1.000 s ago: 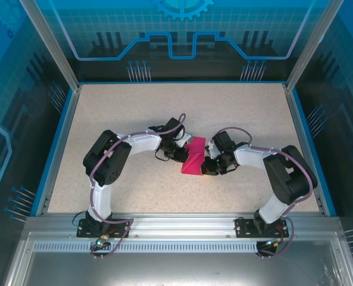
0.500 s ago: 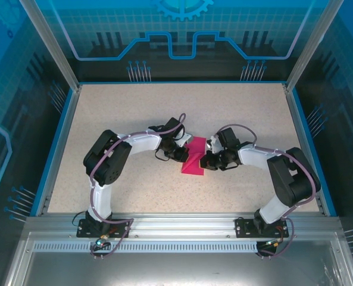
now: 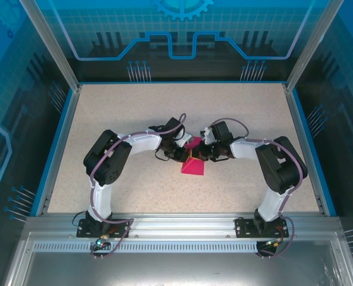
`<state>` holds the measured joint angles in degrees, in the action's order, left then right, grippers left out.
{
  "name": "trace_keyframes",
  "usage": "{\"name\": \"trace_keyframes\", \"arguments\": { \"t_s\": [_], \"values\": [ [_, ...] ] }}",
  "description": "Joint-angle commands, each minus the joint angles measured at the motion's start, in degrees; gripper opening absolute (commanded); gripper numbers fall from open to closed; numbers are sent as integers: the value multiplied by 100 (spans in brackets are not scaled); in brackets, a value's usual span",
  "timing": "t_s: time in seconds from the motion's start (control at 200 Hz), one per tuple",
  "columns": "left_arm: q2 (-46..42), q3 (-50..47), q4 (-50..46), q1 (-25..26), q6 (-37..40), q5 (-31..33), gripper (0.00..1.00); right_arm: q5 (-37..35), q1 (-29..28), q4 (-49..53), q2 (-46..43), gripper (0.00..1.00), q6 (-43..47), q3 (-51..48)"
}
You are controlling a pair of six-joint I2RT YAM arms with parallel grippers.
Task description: Fold a paper plane with a square sheet of paper (fold left side to right side)
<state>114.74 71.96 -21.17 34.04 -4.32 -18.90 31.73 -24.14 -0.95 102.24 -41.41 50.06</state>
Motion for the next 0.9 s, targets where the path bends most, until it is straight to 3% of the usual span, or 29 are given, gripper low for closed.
{"name": "trace_keyframes", "arguments": {
  "t_s": [0.0, 0.895],
  "values": [
    [354, 19, -292, 97, 124, 197, 5, -39, -64, 126, 176, 0, 41, 247],
    [425, 136, -476, 138, 211, 279, 7, -805, -90, 1294, 422, 0, 696, 381]
  ]
}}
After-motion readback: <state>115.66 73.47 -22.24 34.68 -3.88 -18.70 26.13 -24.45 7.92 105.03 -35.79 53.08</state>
